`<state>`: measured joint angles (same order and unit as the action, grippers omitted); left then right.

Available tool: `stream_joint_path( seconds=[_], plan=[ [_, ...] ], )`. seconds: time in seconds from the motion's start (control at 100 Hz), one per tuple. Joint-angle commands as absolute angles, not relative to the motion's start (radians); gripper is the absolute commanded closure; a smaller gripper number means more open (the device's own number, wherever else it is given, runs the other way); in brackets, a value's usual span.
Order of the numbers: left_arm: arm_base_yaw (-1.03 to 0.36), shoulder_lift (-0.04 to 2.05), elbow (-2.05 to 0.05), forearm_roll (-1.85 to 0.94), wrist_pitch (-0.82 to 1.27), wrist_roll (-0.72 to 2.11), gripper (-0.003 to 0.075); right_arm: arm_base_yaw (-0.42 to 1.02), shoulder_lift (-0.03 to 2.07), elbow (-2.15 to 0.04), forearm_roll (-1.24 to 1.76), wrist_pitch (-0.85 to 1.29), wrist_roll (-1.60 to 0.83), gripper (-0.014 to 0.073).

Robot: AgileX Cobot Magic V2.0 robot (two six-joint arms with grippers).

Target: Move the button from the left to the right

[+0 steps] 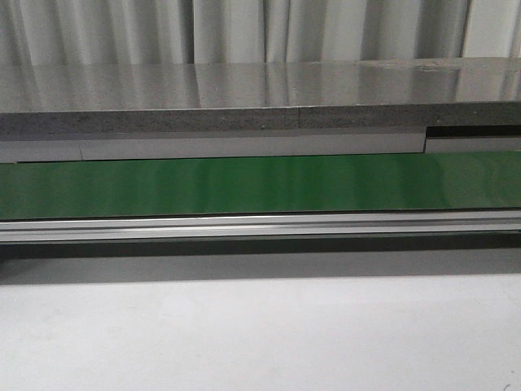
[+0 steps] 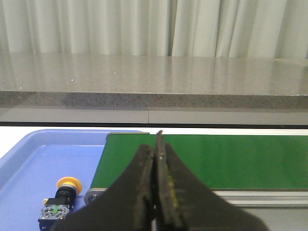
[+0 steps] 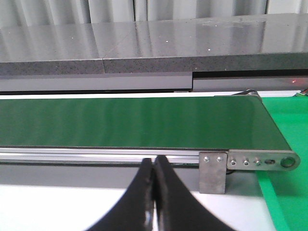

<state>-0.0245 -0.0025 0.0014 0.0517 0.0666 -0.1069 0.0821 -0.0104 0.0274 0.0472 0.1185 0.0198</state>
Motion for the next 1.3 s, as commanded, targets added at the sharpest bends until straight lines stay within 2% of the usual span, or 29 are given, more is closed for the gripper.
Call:
stream_joint_path(
  seconds=[0.0, 0.37, 0.55, 0.74, 1.07, 1.29],
  plan=[
    [-0.03, -0.034, 0.048, 0.045, -0.007, -0.115, 0.0741, 0.081, -0.029, 0.01, 0.034, 0.037, 0.018, 0.0662],
    [-0.03, -0.034, 0.045, 0.06, -0.014, -0.11, 0.0741, 0.081, -0.029, 0.01, 0.034, 0.037, 0.018, 0.0662],
    [-0.03, -0.027, -0.024, 0.058, 0.012, -0.11, 0.0741, 0.081, -0.029, 0.01, 0.034, 0.037, 0.018, 0.0662],
    [-0.029, 0.083, -0.213, 0.028, 0.209, -0.11, 0.0741, 0.081, -0.029, 0.01, 0.034, 0.037, 0.018, 0.0662],
    [-0.029, 0.497, -0.665, 0.039, 0.695, -0.11, 0.0741, 0.081, -0.029, 0.01, 0.034, 0.037, 0.018, 0.0662],
    [-0.029, 0.661, -0.791, 0.034, 0.805, -0.11, 0.0741, 0.081, -0.029, 0.01, 0.034, 0.037, 0.018, 0.0662]
  ],
)
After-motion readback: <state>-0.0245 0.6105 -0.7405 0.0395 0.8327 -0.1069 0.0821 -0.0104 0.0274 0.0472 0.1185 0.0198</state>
